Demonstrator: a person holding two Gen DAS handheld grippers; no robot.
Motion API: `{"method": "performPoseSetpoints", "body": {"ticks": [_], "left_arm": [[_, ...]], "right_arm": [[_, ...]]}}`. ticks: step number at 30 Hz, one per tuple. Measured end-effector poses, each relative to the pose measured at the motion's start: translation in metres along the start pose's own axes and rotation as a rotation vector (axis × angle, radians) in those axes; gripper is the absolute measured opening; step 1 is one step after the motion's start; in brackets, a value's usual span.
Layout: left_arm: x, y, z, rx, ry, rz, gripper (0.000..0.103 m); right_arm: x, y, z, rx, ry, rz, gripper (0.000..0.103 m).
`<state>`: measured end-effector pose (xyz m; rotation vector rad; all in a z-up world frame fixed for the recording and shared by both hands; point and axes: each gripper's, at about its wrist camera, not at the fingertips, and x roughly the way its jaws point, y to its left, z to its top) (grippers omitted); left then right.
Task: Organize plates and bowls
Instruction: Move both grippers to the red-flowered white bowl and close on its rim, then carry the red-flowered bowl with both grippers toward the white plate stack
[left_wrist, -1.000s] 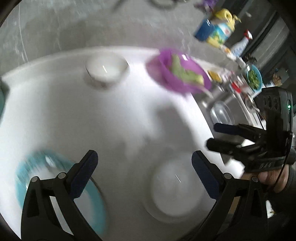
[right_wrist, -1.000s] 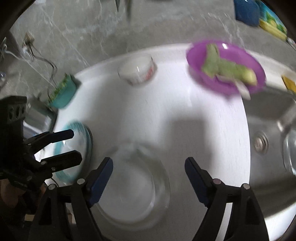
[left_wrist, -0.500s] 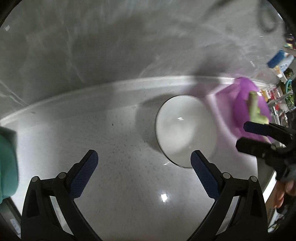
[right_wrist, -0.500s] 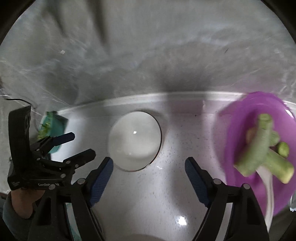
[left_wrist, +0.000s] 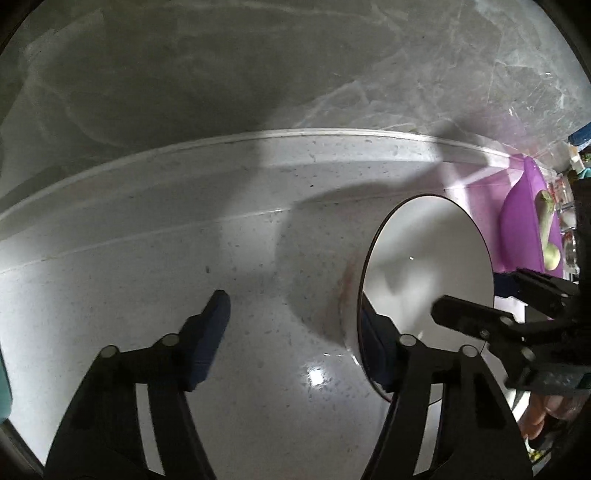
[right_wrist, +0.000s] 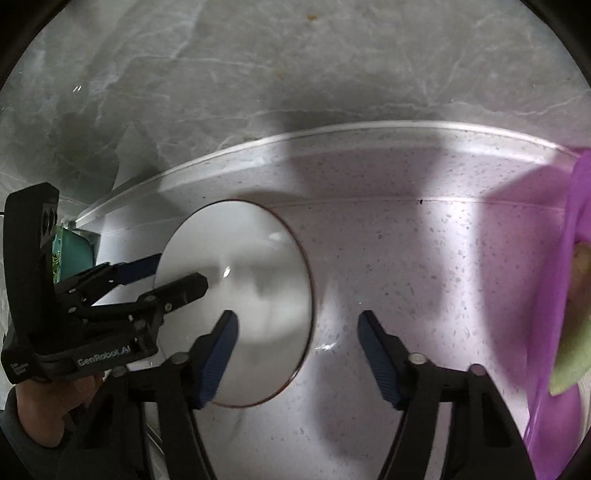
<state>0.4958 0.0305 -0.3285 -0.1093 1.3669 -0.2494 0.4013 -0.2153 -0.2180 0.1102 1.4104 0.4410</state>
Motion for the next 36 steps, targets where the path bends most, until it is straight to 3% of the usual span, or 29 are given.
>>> {"method": "performPoseSetpoints", "body": {"ticks": [4, 7, 21, 30, 36], "left_arm": [[0.002, -0.005, 0.006, 0.017, 0.008, -0.063, 0.022], [0.001, -0.010, 0.005, 0.046, 0.012, -0.060, 0.007], [-0.002, -0.022, -0.001, 0.046, 0.021, -0.040, 0.007], [-0.051, -0.048, -0.027, 0.077, -0.012, -0.042, 0.007], [-0.091, -0.081, -0.070, 0.112, -0.038, -0.048, 0.007]], "right_arm": [[0.005, -0.007, 0.000, 0.004, 0.025, 0.008, 0.025], [0.007, -0.009, 0.000, 0.011, 0.033, 0.046, 0.020], [-0.002, -0.020, -0.004, 0.024, 0.012, 0.068, 0.018], [-0.034, -0.003, -0.021, 0.007, -0.034, 0.088, 0.018], [-0.080, 0.000, -0.063, -0.018, -0.076, 0.095, 0.019]]}}
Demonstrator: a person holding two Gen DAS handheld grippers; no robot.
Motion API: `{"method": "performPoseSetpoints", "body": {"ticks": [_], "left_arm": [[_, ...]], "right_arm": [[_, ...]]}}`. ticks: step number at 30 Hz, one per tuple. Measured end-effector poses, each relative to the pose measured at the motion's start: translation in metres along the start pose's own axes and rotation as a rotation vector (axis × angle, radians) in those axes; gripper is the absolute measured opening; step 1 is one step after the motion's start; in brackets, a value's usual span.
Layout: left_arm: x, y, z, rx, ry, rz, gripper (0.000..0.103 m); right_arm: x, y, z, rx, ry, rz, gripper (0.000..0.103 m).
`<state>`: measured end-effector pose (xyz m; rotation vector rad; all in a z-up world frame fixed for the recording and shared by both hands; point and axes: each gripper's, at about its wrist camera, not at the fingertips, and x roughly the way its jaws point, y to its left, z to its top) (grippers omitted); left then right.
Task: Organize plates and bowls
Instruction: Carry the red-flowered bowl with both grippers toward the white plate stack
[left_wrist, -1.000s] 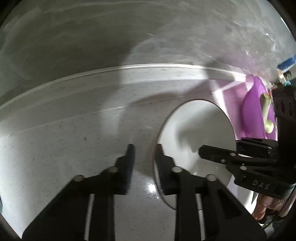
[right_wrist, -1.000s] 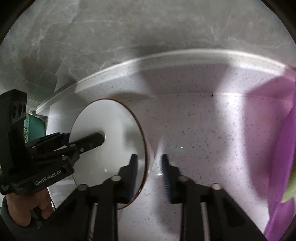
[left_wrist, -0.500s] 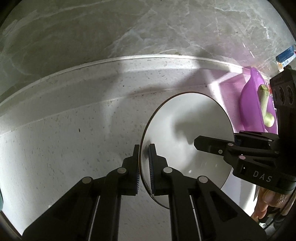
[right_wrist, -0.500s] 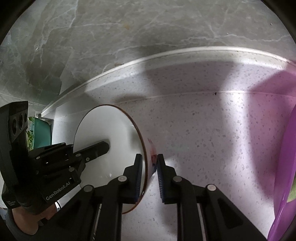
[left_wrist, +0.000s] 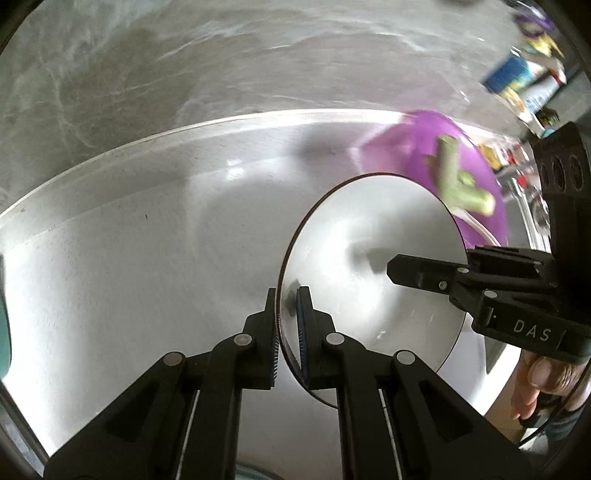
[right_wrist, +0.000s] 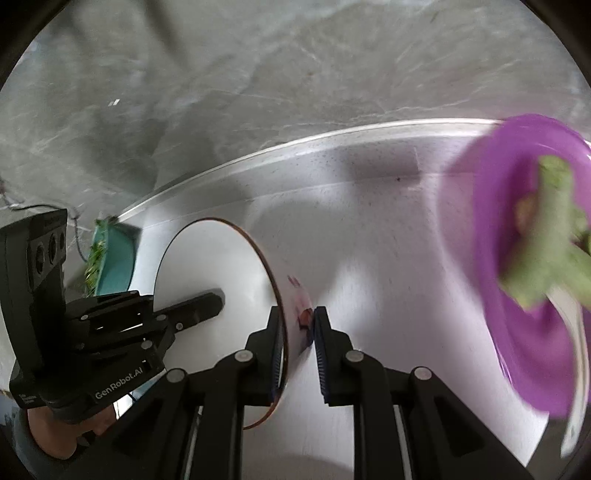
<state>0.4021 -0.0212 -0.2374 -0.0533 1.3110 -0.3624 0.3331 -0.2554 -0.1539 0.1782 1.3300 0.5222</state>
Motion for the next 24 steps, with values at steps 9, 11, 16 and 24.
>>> {"method": "performPoseSetpoints", "body": {"ticks": [9, 11, 16, 24], "left_arm": [[-0.050, -0.066, -0.085, 0.044, -0.056, -0.005, 0.007], [-0.055, -0.081, -0.109, 0.046, -0.056, -0.013, 0.007], [-0.055, -0.118, -0.162, 0.045, -0.039, -0.018, 0.007], [-0.038, -0.148, -0.223, 0.024, 0.001, -0.018, 0.007]], "right_arm": [[-0.066, 0.006, -0.087, -0.033, -0.040, 0.003, 0.020], [-0.075, 0.007, -0.110, -0.036, -0.038, 0.000, 0.021], [-0.086, 0.005, -0.156, -0.044, -0.021, -0.012, 0.021], [-0.085, -0.005, -0.215, -0.022, 0.030, -0.013, 0.021]]}}
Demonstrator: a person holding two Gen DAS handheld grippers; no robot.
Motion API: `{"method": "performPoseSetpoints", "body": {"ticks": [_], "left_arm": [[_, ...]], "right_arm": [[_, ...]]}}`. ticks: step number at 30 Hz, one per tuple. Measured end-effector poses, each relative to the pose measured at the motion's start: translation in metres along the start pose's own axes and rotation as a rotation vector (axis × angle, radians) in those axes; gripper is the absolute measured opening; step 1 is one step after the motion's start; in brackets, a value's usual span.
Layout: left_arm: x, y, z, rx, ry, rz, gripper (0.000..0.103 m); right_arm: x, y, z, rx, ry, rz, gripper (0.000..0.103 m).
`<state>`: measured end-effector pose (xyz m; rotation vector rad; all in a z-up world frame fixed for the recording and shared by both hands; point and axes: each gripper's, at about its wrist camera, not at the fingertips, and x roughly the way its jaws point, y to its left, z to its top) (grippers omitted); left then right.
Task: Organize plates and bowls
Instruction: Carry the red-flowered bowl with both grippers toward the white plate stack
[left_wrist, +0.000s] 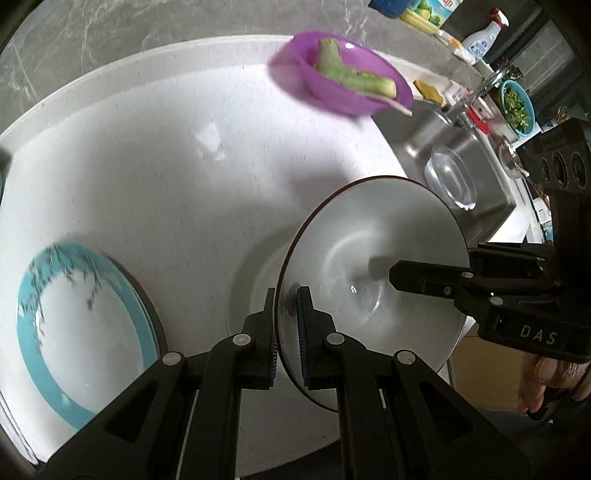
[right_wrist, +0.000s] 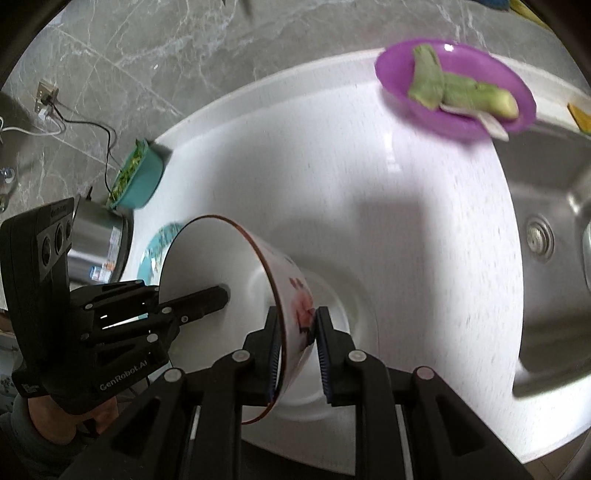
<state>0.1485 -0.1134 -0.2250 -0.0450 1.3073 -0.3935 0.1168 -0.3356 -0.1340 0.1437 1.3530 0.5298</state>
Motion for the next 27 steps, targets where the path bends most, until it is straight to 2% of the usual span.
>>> {"method": "performPoseSetpoints", "body": {"ticks": [3, 10, 17, 27], "left_arm": [[0.001, 0.000, -0.020, 0.005, 0.000, 0.025, 0.007], [0.017, -0.007, -0.033, 0.010, -0.011, 0.063, 0.008], [0.047, -0.006, -0.018, 0.015, 0.015, 0.073, 0.010], [0.056, 0.001, -0.019, -0.007, -0.004, 0.064, 0.010]], "right_arm": [[0.009, -0.002, -0.009, 0.006, 0.027, 0.009, 0.021], [0.024, -0.003, -0.014, -0.004, 0.048, -0.003, 0.021], [0.034, -0.008, -0.021, 0.005, 0.061, -0.021, 0.021], [0.043, -0.003, -0.023, -0.026, 0.063, -0.058, 0.019]]}}
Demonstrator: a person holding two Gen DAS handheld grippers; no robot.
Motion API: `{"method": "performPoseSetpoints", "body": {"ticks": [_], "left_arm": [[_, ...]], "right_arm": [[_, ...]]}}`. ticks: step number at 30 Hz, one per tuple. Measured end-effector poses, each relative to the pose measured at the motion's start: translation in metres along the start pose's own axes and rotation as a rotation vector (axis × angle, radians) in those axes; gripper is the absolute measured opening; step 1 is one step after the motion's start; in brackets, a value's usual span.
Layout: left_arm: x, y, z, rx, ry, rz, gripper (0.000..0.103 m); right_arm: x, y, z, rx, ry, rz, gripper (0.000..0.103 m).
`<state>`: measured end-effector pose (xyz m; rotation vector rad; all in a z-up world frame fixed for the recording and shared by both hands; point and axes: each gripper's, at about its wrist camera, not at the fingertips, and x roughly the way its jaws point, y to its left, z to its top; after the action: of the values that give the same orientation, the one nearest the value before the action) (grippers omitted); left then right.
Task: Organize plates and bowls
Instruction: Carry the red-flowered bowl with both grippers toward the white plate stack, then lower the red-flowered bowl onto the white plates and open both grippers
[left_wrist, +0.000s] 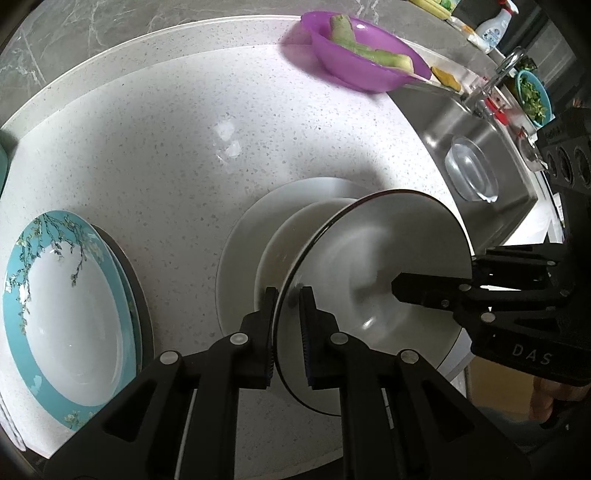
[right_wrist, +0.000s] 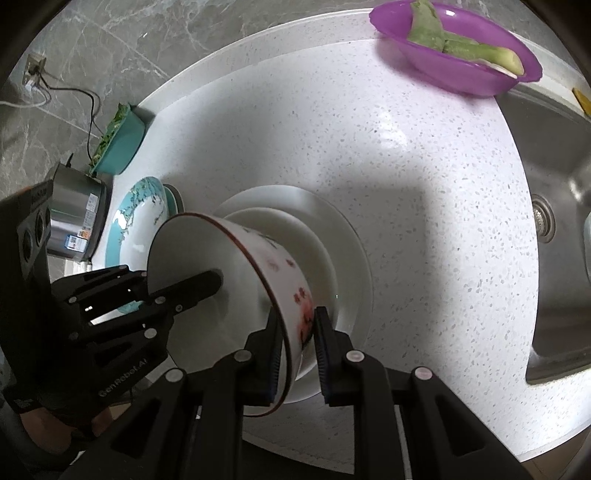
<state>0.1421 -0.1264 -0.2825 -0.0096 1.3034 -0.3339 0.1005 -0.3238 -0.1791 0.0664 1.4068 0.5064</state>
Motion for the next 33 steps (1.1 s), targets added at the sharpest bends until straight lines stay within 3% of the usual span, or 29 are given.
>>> {"method": "performPoseSetpoints", "body": {"ticks": [8, 14, 17, 18, 19, 20, 29, 33], "left_arm": [[-0.001, 0.007, 0.002, -0.027, -0.024, -0.033, 0.011], [-0.005, 0.004, 0.003, -0.038, -0.056, -0.074, 0.024], [-0.012, 0.005, 0.004, -0.054, -0.097, -0.114, 0.032], [-0.015, 0.006, 0.004, -0.059, -0.109, -0.123, 0.042], [-0.020, 0.007, 0.005, -0.059, -0.138, -0.115, 0.058], [-0.024, 0.007, 0.007, -0.060, -0.155, -0.111, 0.062], [-0.028, 0.013, 0.013, -0.079, -0.176, -0.143, 0.063], [-0.031, 0.018, 0.009, -0.077, -0.178, -0.148, 0.063]], "right_arm": [[0.001, -0.004, 0.005, 0.017, 0.012, -0.001, 0.018], [0.002, -0.006, 0.010, 0.018, 0.023, -0.008, 0.018], [0.002, -0.005, 0.013, 0.010, 0.029, -0.018, 0.018], [0.003, -0.005, 0.014, 0.010, 0.032, -0.022, 0.018], [0.004, -0.006, 0.014, 0.010, 0.035, -0.030, 0.019], [0.004, -0.006, 0.014, 0.015, 0.034, -0.030, 0.020], [0.008, -0.005, 0.020, 0.005, 0.045, -0.057, 0.022], [0.008, -0.002, 0.020, 0.015, 0.050, -0.031, 0.048]]}}
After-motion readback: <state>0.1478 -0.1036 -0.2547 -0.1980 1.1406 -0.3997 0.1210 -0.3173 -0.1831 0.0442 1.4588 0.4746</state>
